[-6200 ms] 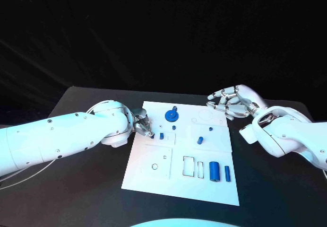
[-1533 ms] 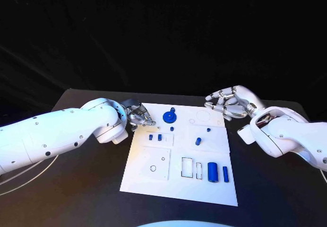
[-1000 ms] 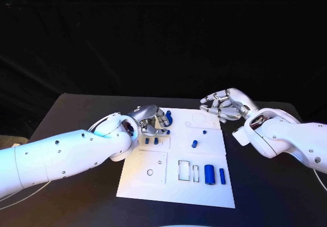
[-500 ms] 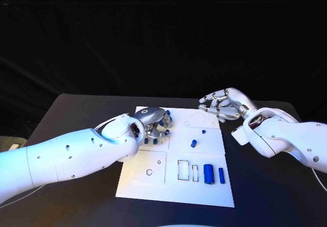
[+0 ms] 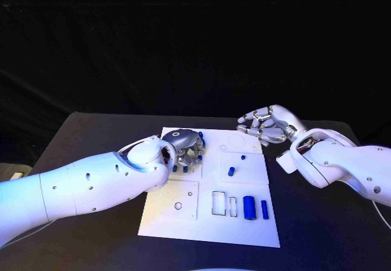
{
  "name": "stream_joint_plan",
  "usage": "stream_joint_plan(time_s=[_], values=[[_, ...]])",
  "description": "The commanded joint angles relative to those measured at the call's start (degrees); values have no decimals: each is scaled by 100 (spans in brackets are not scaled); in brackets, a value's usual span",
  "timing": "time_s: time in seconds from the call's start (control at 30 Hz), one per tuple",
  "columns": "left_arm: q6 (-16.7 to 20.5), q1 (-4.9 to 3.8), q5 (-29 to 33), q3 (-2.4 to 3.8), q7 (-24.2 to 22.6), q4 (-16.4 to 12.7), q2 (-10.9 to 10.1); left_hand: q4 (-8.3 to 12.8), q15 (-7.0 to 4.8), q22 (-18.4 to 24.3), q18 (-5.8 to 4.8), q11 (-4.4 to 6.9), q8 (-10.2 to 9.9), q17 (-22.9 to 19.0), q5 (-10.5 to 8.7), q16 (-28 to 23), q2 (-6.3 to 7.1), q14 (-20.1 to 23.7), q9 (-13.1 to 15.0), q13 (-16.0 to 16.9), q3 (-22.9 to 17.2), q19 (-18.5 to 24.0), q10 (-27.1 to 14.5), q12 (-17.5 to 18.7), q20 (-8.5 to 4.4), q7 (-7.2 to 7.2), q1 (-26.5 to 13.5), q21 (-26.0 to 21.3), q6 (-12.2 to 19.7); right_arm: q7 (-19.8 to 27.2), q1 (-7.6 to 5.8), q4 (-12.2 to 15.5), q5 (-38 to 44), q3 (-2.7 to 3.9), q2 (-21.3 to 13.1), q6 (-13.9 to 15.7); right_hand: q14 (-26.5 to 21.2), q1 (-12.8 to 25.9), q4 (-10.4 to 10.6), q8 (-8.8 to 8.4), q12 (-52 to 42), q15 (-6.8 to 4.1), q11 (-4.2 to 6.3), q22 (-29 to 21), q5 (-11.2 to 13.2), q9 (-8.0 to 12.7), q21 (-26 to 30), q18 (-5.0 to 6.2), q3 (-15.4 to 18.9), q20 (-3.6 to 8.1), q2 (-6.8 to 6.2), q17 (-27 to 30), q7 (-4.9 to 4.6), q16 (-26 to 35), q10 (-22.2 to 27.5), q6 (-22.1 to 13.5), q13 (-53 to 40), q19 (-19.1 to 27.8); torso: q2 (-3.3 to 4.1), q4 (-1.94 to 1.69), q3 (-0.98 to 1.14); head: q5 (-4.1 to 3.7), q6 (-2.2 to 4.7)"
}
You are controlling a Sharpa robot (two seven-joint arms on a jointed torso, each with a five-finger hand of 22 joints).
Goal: Assemble the parts on the task board
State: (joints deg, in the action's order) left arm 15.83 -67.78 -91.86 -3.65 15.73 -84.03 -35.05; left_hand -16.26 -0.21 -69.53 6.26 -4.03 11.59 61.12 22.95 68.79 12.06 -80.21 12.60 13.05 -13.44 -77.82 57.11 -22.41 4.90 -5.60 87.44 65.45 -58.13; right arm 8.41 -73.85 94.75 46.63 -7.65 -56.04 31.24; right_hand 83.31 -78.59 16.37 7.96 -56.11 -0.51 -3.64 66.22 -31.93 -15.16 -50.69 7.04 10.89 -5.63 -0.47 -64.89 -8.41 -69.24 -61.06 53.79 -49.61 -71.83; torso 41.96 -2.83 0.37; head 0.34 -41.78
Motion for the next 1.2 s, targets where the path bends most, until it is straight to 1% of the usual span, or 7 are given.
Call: stream_joint_plan(time_s=[0.03,0.13,0.23,0.4,0.83,0.97,1.2], values=[[-234,0,-77,6,155,51,49,40,4,-10,-35,-22,-30,-15,-19,31,-9,-55,-11,-16,-14,-31,27,30,5,10,44,34,-43,42,2,11,28,0,5,-17,-28,-57,-37,21,14,-9,4,-1,12,-9,34,75,-5,3,16,-1,3,13,40,-29,5,27,0,0,1,5,4],[-257,0,-77,6,161,99,86,47,6,-25,-38,-26,-44,-16,-17,38,-19,-58,-20,-31,-28,-36,26,46,5,4,65,52,-47,43,2,13,28,0,5,-18,-28,-57,-37,21,14,-9,4,-1,12,-9,34,75,-5,3,16,-1,3,13,40,-29,5,27,1,-2,-3,1,9],[-267,0,-71,7,151,135,118,50,7,-42,-42,-27,-65,-1,-18,58,-25,-67,-31,-43,-39,-42,32,57,6,-6,77,72,-40,43,2,15,28,0,6,-18,-28,-57,-37,21,14,-9,4,-1,12,-9,34,75,-5,3,16,-1,3,13,40,-29,5,27,1,-2,0,2,11],[-281,0,-57,10,136,179,169,58,7,-58,-44,-26,-102,6,-18,78,-35,-78,-52,-62,-59,-44,53,72,7,-17,103,91,-25,43,2,16,28,0,8,-20,-26,-58,-32,22,11,-9,4,2,11,-9,32,74,-5,3,18,-7,3,10,37,-29,1,25,2,-1,-4,-3,8],[-397,0,-8,13,125,236,229,68,3,-124,-59,-20,-140,63,-19,141,-61,-109,-73,-86,-94,-75,91,86,7,-29,136,169,-26,43,2,14,28,0,18,-28,-26,-58,-32,22,11,-9,4,2,11,-9,32,74,-5,3,18,-7,3,10,37,-29,1,25,-1,-6,0,-2,-4],[-470,1,17,13,106,258,252,84,-22,-197,-74,15,-193,136,-30,230,-91,-156,-102,-112,-143,-106,215,88,-3,-71,174,256,-53,44,2,15,28,0,20,-30,-26,-58,-32,22,11,-9,4,2,11,-9,32,74,-5,3,18,-7,3,10,37,-29,1,25,0,-3,0,-3,-6],[-563,2,51,12,73,313,300,116,-58,-243,-80,58,-224,149,-59,282,-139,-179,-117,-183,-234,-111,408,201,-25,-79,232,307,-212,42,2,19,28,0,19,-38,-26,-58,-32,22,11,-9,4,2,11,-9,32,74,-5,3,18,-7,3,10,37,-29,1,25,1,-1,-1,-7,-23]])
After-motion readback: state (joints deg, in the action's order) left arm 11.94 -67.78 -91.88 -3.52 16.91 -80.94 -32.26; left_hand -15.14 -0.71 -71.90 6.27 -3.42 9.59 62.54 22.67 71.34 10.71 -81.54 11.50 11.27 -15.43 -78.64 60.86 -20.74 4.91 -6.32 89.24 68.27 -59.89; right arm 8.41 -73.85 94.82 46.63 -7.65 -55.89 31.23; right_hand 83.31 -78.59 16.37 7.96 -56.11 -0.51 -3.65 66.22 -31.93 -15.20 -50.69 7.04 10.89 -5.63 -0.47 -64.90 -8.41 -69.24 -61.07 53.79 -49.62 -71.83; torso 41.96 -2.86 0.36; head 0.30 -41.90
